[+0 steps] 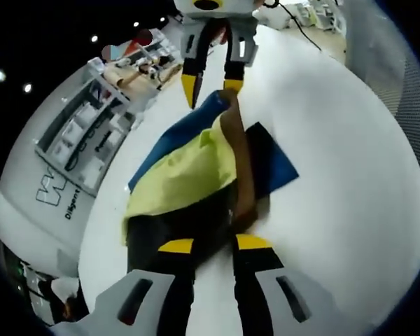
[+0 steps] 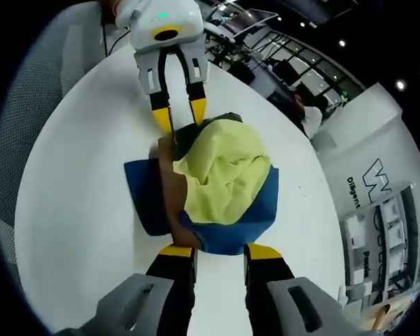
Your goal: Fold the garment on the visible template until the final outline fits inside the template.
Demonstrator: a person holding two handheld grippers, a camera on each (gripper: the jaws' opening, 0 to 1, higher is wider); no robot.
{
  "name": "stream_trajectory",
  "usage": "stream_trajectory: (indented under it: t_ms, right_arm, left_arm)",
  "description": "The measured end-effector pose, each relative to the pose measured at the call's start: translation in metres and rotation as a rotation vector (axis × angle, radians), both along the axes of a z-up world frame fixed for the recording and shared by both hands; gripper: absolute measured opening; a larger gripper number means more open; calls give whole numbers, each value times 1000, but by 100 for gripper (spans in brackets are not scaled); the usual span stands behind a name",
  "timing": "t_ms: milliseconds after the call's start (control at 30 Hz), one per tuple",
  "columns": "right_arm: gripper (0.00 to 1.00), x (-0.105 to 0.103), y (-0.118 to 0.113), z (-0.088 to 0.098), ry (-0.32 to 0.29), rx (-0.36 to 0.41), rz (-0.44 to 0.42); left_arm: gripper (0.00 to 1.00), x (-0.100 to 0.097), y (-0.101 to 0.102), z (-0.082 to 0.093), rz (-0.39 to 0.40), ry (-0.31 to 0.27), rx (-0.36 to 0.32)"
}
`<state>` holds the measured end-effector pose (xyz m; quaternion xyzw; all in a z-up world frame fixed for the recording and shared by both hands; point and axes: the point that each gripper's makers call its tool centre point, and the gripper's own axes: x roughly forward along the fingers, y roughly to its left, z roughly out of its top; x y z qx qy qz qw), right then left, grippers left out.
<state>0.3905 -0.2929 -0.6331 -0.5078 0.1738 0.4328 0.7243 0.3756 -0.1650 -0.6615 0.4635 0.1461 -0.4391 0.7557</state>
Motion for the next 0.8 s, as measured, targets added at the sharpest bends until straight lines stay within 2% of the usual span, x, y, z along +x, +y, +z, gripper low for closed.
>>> stream_trajectory:
  t_ms: [100, 200, 333, 533, 667, 800]
  right_arm:
    - [14, 2, -2, 0, -11, -5, 0]
    - [10, 4, -2, 4, -11, 29, -18]
    - [0, 4, 0, 8, -12, 51, -20]
    - [0, 4, 3, 15, -16, 97, -37]
    - [0, 1, 2, 20, -7, 115, -46]
    - [0, -4, 3, 24, -8, 110, -40]
  left_arm:
    - [8, 1, -1, -1, -8, 0, -8]
    - [0, 3, -2, 0, -11, 8, -33]
    - [0, 4, -2, 4, -7, -2, -42]
    - [0, 2, 1, 13, 42, 27, -108]
    - [0, 1, 8, 23, 81, 16, -135]
    - [0, -4, 10, 32, 84, 6, -147]
